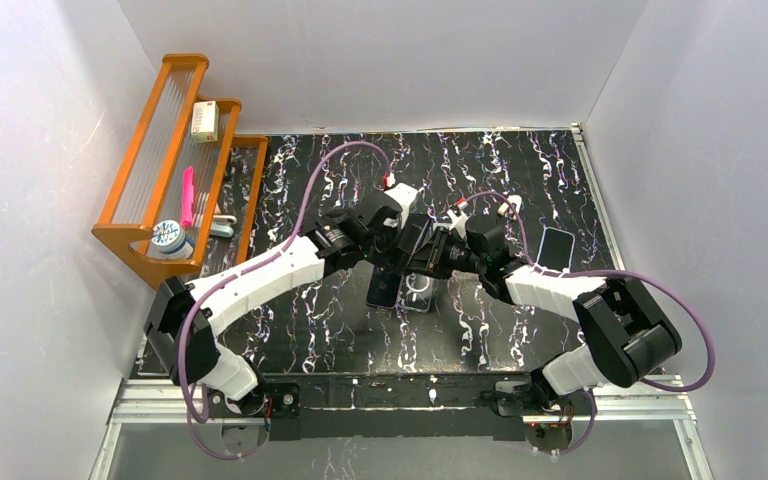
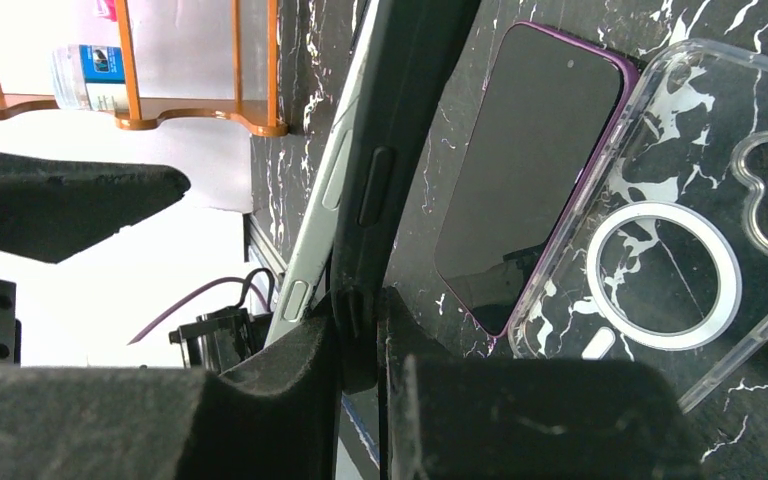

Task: Take the phone out of the phone case
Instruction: Remove the phone case from the phone.

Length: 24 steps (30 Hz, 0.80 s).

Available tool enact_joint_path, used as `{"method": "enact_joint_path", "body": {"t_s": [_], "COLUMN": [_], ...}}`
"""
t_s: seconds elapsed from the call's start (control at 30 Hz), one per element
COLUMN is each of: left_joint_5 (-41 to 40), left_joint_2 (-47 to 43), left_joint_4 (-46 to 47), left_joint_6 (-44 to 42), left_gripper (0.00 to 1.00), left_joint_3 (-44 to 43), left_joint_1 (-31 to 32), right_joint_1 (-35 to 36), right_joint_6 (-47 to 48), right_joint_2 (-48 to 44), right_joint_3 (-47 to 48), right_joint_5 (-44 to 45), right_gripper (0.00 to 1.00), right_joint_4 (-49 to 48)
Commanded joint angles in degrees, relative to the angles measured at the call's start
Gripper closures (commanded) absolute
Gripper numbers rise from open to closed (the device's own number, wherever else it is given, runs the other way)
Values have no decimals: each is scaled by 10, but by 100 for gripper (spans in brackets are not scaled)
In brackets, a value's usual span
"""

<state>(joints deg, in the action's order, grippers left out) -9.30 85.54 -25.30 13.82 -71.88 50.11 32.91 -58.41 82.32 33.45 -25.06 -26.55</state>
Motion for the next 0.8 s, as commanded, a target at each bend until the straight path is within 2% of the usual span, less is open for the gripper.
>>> {"method": "enact_joint_path", "body": {"t_s": [0.0,0.37,0.77], "left_joint_5": [-96,-179,-312], "left_joint_2": [5,64,110], "left_joint_4": [-33,-37,-51], "left_joint_6": [-20,-26,-45], "left_gripper": [26,40,51], "left_joint_3": [-35,-70,-86], "left_joint_1": [32,92,112], "right_joint_1": [1,6,8], "right_joint_6": [-10,-9,-5], "right_joint_2": [-23,-19,-28], "right_joint_3": [35,39,36], "right_joint_5": [-2,-3,-5], "right_gripper": [99,99,99], "right_joint_4": [-36,-36,-36]}}
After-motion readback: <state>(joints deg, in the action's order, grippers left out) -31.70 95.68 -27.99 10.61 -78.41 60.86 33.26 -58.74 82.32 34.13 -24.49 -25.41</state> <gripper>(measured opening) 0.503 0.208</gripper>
